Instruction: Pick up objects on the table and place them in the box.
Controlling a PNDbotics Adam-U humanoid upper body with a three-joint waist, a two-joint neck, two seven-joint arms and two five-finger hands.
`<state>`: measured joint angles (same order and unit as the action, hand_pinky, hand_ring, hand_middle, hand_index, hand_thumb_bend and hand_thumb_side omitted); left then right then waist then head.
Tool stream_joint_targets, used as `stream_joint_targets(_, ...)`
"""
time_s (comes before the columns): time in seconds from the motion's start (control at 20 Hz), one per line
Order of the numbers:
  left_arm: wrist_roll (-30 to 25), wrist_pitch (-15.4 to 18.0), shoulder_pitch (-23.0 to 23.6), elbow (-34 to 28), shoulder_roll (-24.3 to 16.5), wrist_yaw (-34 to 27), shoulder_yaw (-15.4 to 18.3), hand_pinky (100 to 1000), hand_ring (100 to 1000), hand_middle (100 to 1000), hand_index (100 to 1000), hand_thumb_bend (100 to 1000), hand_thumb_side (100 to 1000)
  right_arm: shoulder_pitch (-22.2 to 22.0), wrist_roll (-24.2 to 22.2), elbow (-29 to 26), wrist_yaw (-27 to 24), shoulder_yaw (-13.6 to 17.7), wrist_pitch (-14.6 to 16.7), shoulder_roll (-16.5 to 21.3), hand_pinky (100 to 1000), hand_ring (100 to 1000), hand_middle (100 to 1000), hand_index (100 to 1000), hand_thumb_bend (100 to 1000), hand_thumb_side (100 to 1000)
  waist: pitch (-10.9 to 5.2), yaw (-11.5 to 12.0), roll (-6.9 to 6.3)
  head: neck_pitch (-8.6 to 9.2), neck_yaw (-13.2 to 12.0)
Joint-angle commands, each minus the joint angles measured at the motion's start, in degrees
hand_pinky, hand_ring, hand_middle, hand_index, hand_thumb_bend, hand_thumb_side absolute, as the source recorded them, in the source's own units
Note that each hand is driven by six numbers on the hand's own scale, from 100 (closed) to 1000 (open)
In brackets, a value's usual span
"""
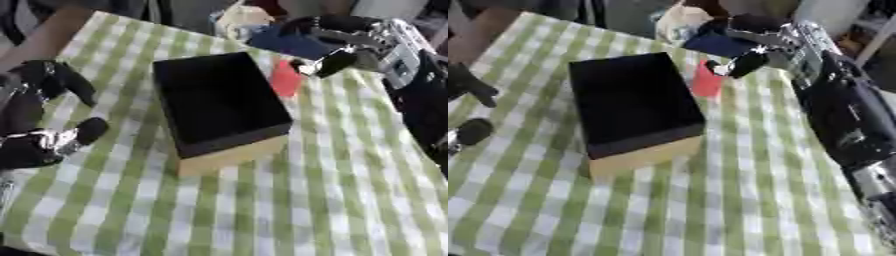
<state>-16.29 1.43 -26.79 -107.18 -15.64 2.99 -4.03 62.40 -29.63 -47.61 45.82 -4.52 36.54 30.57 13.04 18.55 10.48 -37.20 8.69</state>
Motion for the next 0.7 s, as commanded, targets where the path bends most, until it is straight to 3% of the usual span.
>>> stream_joint_targets(0.05,0.4,0.1,-1.2,-1.4,0.2,-0.4,0.2,680,480,430,565,710,398,0.7,-0.7,0.9,-0.1,1.2,-0.1,1.4,871,955,951,978,100,555,-0.97,0.2,-0.82,0.53,0.9)
stream_joint_targets(0.7,0.2,0.1,-1.3,-1.6,0.3,-0.5,0.3,680,479,429,563,716,399,1.1,0.3,3.2,0.6,1.9,-1.1,0.8,874,959,954,983,100,563,-0.82,0.9,-1.08,0.45,1.4)
